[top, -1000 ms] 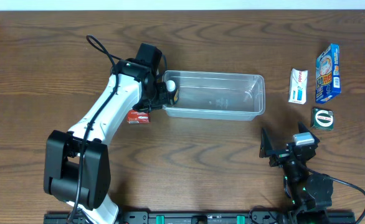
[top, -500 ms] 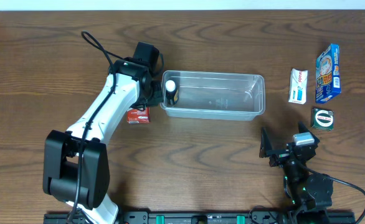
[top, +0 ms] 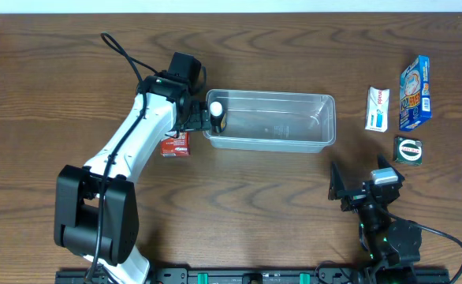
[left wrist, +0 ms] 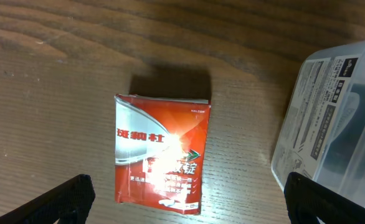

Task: Pack container
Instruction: 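Lower the left gripper and grasp the red medicine box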

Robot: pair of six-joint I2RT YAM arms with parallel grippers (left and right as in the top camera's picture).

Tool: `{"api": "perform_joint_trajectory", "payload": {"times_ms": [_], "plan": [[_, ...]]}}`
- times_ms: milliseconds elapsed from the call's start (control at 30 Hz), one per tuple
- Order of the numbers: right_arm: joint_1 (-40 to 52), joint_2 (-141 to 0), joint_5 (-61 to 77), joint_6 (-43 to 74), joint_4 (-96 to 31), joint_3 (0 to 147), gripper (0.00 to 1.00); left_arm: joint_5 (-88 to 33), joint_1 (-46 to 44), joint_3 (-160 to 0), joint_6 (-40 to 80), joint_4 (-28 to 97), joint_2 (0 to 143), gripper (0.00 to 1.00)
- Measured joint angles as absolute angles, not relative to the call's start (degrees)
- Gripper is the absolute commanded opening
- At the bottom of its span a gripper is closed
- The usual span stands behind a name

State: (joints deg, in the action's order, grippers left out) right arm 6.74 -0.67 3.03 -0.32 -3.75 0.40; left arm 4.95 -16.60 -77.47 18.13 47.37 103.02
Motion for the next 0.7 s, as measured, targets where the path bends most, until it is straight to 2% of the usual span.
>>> {"api": "perform_joint_trajectory", "payload": {"times_ms": [433,700], "plan": [[6.7,-0.7,3.0,-0.3,-3.7,0.4,0.99,2.7,-13.5,-77.5,14.5,47.3,103.3,0.98],[6.7,-0.7,3.0,-0.3,-3.7,0.4,0.99,2.1,-13.4,-77.5,12.1,46.4,109.5,0.98]]}}
